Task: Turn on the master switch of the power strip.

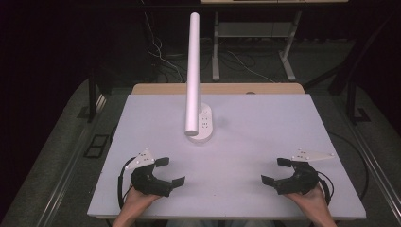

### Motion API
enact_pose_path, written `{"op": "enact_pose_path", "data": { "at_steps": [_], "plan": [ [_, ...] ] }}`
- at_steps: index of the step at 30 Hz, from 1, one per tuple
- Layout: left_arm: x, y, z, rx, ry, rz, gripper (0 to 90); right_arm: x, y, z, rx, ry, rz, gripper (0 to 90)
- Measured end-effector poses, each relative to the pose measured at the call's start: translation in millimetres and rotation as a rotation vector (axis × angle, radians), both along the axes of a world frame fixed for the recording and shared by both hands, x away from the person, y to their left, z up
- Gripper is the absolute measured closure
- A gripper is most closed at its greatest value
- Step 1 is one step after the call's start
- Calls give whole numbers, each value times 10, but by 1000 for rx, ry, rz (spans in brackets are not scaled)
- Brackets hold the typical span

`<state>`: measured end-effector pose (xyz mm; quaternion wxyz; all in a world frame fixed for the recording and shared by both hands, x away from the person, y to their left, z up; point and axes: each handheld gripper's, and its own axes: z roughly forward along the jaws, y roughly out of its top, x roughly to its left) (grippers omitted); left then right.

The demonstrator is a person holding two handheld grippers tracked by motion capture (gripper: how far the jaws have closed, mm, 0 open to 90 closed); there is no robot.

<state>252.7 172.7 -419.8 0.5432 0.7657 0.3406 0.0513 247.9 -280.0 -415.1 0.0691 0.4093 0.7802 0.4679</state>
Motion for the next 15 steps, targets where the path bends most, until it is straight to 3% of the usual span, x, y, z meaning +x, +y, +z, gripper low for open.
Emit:
{"op": "enact_pose_path", "data": {
  "at_steps": [15],
  "plan": [
    [0,-7,-2,19,7,-2,0,-23,41,-12,-6,15,21,1]
  ]
}}
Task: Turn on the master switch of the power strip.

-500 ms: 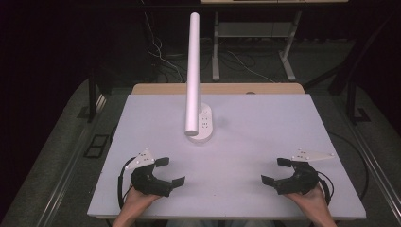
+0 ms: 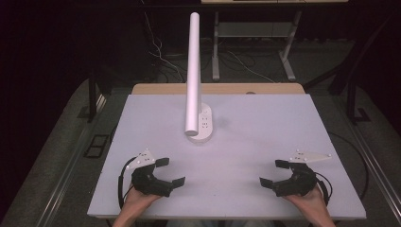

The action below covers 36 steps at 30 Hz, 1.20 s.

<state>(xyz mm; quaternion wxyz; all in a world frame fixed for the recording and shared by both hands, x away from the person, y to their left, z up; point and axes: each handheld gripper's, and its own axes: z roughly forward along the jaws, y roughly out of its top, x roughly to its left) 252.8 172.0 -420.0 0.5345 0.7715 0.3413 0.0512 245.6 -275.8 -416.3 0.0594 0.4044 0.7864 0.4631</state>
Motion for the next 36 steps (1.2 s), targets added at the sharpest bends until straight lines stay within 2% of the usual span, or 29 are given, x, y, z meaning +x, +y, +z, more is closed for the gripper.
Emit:
{"op": "enact_pose_path", "data": {
  "at_steps": [13,17,25,36],
  "plan": [
    [15,-6,14,41,24,-27,0,-13,17,-12,-10,13,14,1],
    [20,-5,27,42,28,-23,0,-14,19,-16,-15,13,18,1],
    [78,-12,98,53,51,-51,0,-17,23,-24,-16,17,22,1],
    [163,-26,174,73,63,-59,0,-20,17,-29,-19,16,22,1]
  ]
}}
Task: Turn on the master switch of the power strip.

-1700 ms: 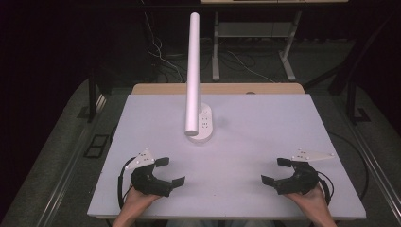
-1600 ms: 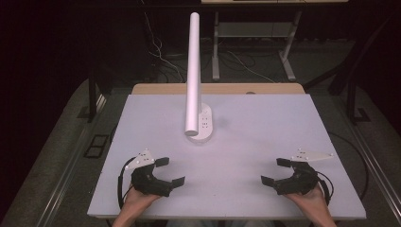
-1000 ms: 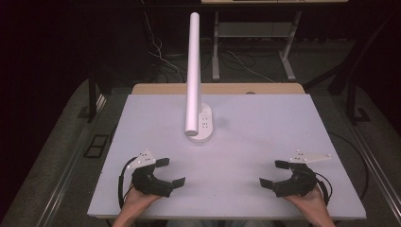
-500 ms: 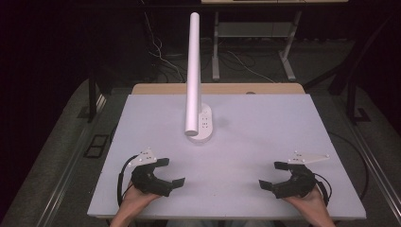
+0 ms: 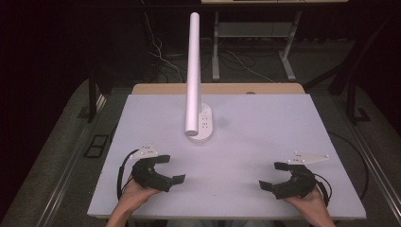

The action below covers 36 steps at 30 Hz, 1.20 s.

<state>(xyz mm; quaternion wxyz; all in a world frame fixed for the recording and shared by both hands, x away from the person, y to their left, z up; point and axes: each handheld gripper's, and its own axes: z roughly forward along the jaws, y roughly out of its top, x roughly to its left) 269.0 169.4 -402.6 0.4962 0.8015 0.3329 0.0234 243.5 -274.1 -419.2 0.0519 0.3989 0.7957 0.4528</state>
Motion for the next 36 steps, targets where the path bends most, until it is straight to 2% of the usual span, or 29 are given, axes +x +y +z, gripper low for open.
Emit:
{"op": "enact_pose_path", "data": {
  "at_steps": [23,36],
  "plan": [
    [284,61,250,30,4,2,0,-8,-21,-12,-9,4,-8,1],
    [403,41,319,54,2,5,0,-9,-32,-12,-10,0,-9,1]
  ]
}}
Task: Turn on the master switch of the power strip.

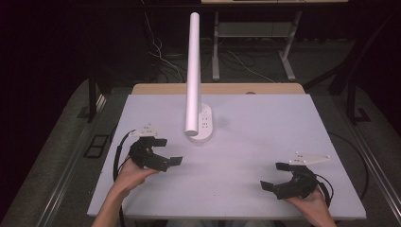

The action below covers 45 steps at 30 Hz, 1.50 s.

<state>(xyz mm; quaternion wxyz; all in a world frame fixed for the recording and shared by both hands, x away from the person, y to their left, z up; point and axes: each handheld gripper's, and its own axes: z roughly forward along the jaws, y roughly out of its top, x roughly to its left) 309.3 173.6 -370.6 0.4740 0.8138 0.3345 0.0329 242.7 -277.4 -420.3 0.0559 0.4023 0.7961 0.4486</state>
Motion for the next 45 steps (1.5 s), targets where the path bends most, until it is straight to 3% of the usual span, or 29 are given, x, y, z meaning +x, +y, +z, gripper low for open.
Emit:
{"op": "enact_pose_path", "data": {
  "at_steps": [45],
  "plan": [
    [636,-50,222,108,-6,28,4,-3,-44,-1,7,2,-15,1]
  ]
}}
